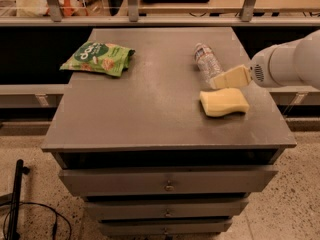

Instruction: Move water bottle near green rice chip bag

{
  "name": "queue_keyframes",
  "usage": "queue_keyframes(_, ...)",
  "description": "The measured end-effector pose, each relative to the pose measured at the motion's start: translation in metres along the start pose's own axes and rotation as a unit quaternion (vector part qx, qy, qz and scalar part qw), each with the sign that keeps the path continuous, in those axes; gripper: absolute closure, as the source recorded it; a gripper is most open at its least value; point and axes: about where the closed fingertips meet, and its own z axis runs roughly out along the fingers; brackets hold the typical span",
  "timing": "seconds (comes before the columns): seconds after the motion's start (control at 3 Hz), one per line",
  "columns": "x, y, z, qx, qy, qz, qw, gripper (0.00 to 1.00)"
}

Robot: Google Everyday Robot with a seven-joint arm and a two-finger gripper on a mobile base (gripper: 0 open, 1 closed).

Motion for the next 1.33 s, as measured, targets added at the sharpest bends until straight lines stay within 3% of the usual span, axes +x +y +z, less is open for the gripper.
queue_keyframes(0.67, -0.012, 0.027, -0.002, 0.018, -0.019, 0.000, 0.9997, 0.00)
queue_keyframes(1.33, -0.009, 0.016, 0.019, 0.066, 0.002, 0.028, 0.9974, 0.00)
